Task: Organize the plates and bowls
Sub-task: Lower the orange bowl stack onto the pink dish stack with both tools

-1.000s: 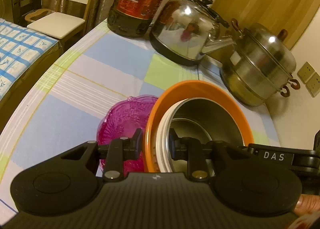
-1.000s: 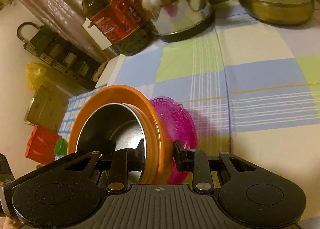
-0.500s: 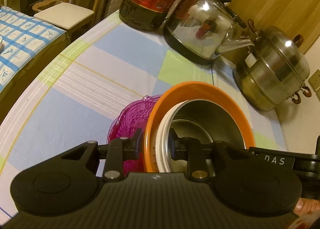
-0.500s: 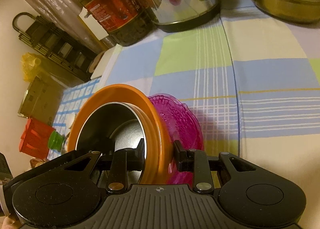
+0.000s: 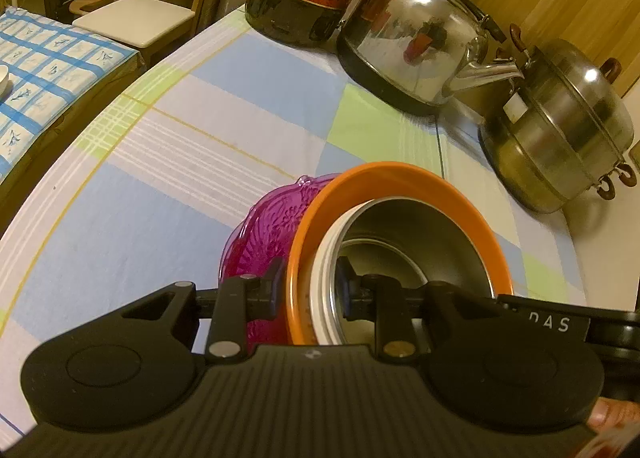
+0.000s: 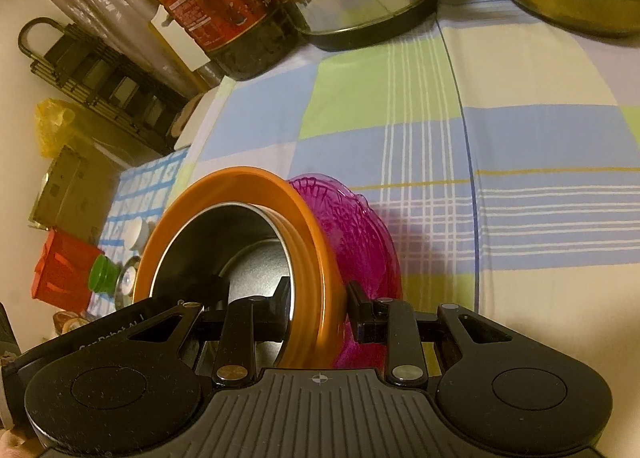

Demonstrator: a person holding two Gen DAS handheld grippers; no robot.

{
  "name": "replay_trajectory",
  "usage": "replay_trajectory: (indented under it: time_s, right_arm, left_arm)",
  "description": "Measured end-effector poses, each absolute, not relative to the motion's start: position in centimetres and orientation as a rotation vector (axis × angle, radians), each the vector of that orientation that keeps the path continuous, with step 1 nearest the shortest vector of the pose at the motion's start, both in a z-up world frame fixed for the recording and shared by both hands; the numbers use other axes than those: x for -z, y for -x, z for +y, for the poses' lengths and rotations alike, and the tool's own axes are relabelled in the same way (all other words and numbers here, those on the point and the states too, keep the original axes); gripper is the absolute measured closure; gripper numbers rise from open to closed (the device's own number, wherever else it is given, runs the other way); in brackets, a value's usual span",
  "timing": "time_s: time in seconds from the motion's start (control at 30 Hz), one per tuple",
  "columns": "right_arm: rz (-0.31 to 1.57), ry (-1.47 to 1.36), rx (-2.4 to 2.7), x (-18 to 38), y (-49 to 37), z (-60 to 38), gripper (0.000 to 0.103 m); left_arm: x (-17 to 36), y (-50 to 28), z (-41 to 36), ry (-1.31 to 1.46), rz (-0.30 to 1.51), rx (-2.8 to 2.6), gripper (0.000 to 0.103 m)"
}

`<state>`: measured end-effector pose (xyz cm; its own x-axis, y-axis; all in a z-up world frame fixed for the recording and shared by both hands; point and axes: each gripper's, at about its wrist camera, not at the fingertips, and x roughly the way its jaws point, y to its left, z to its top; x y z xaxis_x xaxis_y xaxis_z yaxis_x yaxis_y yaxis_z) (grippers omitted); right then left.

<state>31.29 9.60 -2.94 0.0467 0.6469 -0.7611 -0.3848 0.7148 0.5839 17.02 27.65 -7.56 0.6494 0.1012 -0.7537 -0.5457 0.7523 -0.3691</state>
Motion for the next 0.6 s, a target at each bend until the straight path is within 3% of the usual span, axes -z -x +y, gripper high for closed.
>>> replay_trajectory:
  time_s: [0.6]
  right_arm:
    - [1.322,-0.241,-0.807,3.78,-31.48,10.12,0.074]
  left_arm:
    - [7.85,-17.40,27.32,0.581,0.809,-0.411,0.080]
